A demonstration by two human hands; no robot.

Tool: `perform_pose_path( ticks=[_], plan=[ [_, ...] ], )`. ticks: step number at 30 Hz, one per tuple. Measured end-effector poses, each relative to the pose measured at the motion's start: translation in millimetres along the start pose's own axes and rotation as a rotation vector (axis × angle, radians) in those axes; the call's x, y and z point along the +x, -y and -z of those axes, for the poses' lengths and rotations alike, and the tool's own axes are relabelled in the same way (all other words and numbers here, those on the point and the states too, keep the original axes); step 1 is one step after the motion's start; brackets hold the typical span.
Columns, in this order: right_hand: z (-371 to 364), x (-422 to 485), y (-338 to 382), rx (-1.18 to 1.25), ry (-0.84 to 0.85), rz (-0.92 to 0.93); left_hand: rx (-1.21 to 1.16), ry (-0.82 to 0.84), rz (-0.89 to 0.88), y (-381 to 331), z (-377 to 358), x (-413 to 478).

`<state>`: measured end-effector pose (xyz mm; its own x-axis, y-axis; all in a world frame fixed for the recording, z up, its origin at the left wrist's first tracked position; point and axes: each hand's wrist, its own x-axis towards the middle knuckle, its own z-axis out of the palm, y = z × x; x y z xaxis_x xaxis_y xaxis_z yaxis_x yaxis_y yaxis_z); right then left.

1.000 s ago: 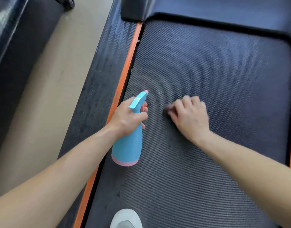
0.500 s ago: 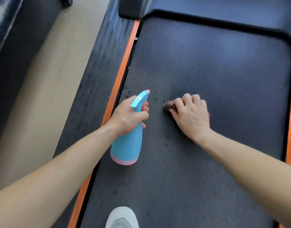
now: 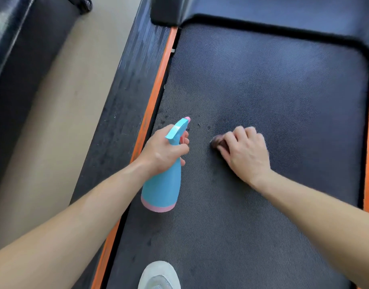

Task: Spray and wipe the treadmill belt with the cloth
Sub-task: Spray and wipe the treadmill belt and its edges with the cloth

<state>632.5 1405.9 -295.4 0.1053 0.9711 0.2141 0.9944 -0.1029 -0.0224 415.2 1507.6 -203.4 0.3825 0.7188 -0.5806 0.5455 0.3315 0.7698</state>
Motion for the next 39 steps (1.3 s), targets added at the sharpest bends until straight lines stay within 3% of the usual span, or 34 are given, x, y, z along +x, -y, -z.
perform_pose_path(
  ticks=[3,5,11,14,19,25,28,34,36,39],
  plan=[
    [9.5,-59.1,16.5,0.089,0.067,0.258,0.009,0.010,-0.003,-1.5,-4.2,-1.0],
    [10.3,-54.9,7.1,0.074,0.099,0.336,0.006,0.018,0.003,-2.6,-8.2,-2.6],
    [-1.7,51.0,-35.2,-0.051,0.019,-0.118,0.029,0.029,0.019,-5.5,-11.5,-3.2],
    [0.9,15.2,-10.2,-0.040,0.004,-0.101,0.032,0.015,0.014,-5.3,-6.7,-2.6],
    [1.9,-44.6,17.3,0.074,0.065,0.260,0.066,0.006,0.023,3.6,-1.5,-6.9],
    [-10.6,50.7,12.3,0.016,0.010,-0.055,0.089,0.003,0.062,14.5,2.2,-12.5],
    [-8.5,44.3,24.5,-0.005,0.033,-0.084,0.074,-0.018,0.067,17.9,9.5,-14.3],
    [-2.4,-22.8,38.6,0.096,0.077,0.306,0.050,-0.008,0.097,23.0,12.7,-18.5],
    [-8.0,9.5,27.2,0.063,0.065,0.217,0.027,-0.004,0.104,22.3,10.9,-19.9],
    [-14.4,80.4,7.4,0.038,0.031,-0.090,0.009,0.001,0.101,21.6,10.7,-17.8]
  ],
)
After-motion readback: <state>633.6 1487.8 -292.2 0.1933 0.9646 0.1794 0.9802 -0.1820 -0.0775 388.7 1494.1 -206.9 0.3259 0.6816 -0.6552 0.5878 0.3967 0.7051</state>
